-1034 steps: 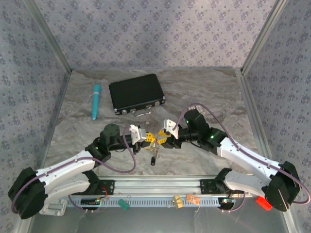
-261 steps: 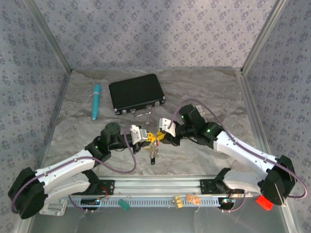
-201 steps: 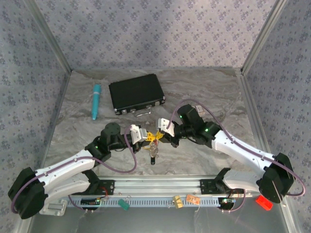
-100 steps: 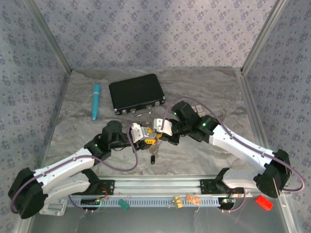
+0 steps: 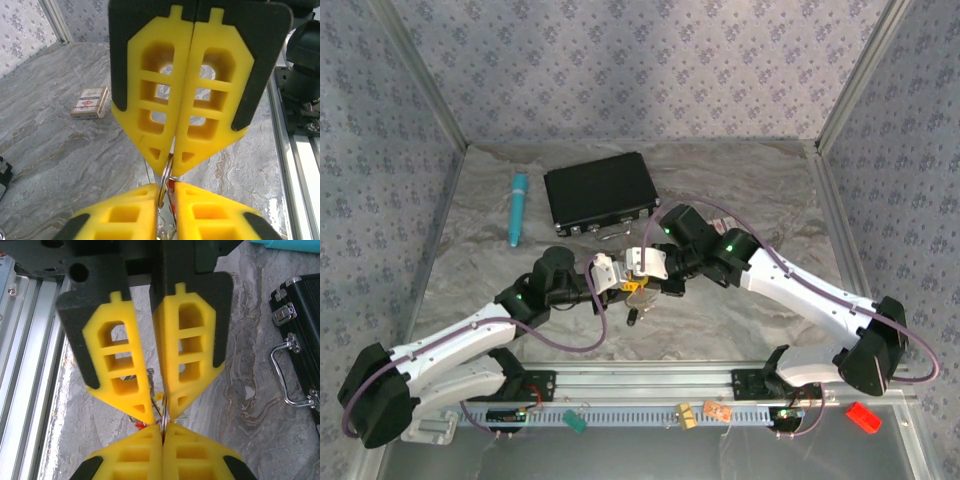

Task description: Put the keys on the keyring

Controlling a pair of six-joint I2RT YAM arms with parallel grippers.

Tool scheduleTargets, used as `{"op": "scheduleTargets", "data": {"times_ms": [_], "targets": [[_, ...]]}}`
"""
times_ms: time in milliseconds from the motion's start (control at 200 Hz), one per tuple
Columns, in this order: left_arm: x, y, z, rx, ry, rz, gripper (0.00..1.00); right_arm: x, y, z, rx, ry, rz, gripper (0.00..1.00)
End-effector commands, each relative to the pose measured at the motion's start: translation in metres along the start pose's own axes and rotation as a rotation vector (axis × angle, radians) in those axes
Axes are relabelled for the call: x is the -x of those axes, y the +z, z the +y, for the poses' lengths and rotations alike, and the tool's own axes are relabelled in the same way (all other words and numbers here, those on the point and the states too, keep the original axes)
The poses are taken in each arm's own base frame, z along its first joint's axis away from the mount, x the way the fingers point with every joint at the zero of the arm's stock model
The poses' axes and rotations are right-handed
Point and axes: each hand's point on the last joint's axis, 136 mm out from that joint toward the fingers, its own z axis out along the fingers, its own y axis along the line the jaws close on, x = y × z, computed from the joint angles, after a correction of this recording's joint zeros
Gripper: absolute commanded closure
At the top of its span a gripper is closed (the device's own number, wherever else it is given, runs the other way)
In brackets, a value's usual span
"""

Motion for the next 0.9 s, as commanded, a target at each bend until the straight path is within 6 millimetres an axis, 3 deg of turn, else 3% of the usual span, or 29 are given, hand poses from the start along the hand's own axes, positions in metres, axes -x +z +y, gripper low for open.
{"op": "scheduleTargets", "data": {"times_ms": [0,125,155,215,290,390,894], "targets": [[0.02,-0.003,0.001,0.002,0.024,-0.054,0.9,0.011,-0.006,0.008,0.029,-0.026,-0.025,1.0],[0.023,-0.004,0.0,-0.001,0.021,-0.075,0.93,0.016,-0.01,0.006,0.016,-0.016,-0.056,1.0],[0.023,-0.004,-0.001,-0.005,0.017,-0.075,0.92,0.006,-0.004,0.011,0.03,-0.001,-0.037,1.0],[0.025,-0.005,-0.002,-0.011,0.015,-0.081,0.85,0.003,-0.003,0.011,0.028,0.006,-0.025,1.0],[0.025,-0.007,-0.003,-0.011,0.01,-0.081,0.7,-0.002,-0.001,0.008,0.013,0.01,0.001,1.0],[0.026,-0.01,-0.005,-0.019,0.012,-0.083,0.64,-0.006,0.0,0.007,0.006,0.013,0.018,1.0],[0.022,-0.006,-0.004,-0.032,0.013,-0.065,0.8,0.007,-0.004,0.012,0.037,0.019,-0.057,1.0]]}}
